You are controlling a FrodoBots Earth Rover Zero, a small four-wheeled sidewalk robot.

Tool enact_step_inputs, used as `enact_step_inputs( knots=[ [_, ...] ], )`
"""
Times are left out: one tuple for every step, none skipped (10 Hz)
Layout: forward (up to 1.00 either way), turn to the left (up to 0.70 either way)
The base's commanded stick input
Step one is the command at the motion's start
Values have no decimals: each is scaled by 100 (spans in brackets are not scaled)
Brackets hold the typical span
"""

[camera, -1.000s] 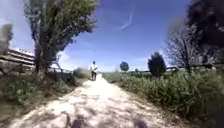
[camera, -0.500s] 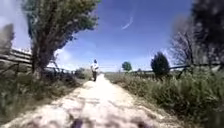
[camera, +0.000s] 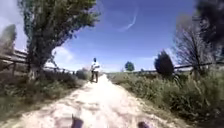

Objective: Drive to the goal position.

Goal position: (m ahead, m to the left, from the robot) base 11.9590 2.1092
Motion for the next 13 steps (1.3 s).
enact_step_inputs(
  knots=[
    [70,0],
    [70,0],
    [70,0],
    [70,0],
    [70,0],
    [70,0],
    [70,0],
    [70,0],
    [70,0],
    [70,-35],
    [70,-35],
    [70,-35],
    [70,-9]
  ],
)
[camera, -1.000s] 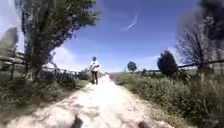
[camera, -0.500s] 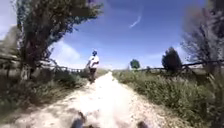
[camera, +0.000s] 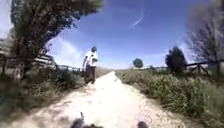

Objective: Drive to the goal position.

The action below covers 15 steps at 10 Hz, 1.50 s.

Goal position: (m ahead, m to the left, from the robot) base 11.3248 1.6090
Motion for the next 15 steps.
enact_step_inputs(
  knots=[
    [70,0],
    [70,0],
    [70,0],
    [70,0],
    [70,0],
    [70,0],
    [70,0],
    [70,0],
    [70,0],
    [70,0],
    [70,0],
    [70,0],
    [70,0],
    [70,0],
    [70,0]
  ],
)
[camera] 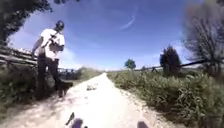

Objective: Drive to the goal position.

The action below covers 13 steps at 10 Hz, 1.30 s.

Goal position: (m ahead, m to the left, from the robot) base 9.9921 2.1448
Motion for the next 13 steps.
enact_step_inputs(
  knots=[
    [70,0],
    [70,0],
    [70,0],
    [70,0],
    [70,0],
    [70,0],
    [70,0],
    [70,0],
    [70,0],
    [70,0],
    [70,0],
    [70,0],
    [70,0]
  ],
)
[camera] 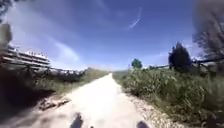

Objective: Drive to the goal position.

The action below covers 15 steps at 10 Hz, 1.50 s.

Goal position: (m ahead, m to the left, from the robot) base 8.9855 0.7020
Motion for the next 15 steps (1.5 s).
enact_step_inputs(
  knots=[
    [70,0],
    [70,0],
    [70,0],
    [70,0],
    [70,0],
    [70,0],
    [70,0],
    [70,0],
    [70,0],
    [70,0],
    [70,0],
    [70,0],
    [70,0],
    [70,0],
    [70,0]
  ],
)
